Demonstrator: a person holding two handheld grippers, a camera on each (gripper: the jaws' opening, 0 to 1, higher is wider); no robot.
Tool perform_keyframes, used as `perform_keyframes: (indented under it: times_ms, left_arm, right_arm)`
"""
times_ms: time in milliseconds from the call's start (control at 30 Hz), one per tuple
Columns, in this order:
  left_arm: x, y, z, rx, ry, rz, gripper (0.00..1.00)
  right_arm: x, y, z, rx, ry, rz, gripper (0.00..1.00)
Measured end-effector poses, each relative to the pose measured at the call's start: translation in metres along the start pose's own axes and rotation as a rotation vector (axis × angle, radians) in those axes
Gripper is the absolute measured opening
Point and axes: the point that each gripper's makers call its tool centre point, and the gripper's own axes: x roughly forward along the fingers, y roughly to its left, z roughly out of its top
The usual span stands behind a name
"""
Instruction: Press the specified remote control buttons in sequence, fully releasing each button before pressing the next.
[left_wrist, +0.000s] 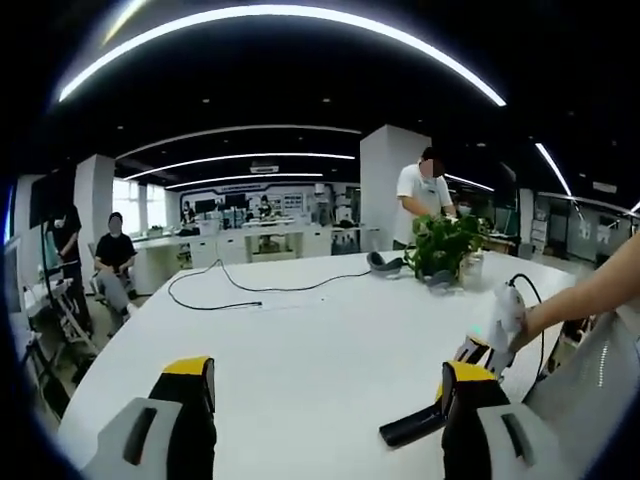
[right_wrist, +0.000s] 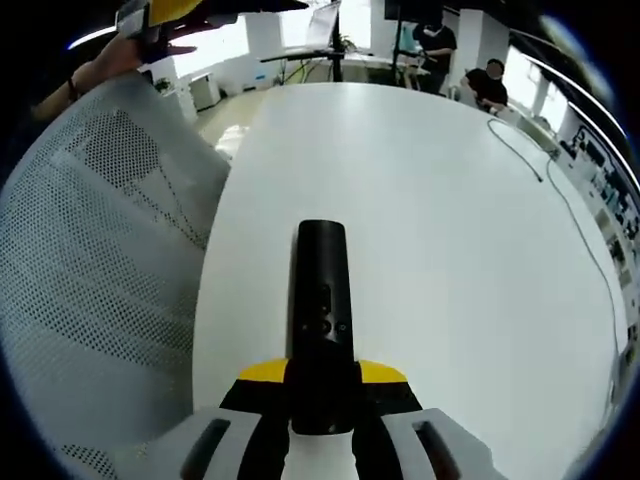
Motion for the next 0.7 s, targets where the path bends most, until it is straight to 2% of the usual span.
perform_keyframes:
  times_ms: [700]
  left_arm:
    - [0.001,0.000,-0.006,0.022,0.029,-0.001,0.97]
  right_arm:
    - [-0.001,-0.036,0.004,0.023,-0.010,-0.003,0.20]
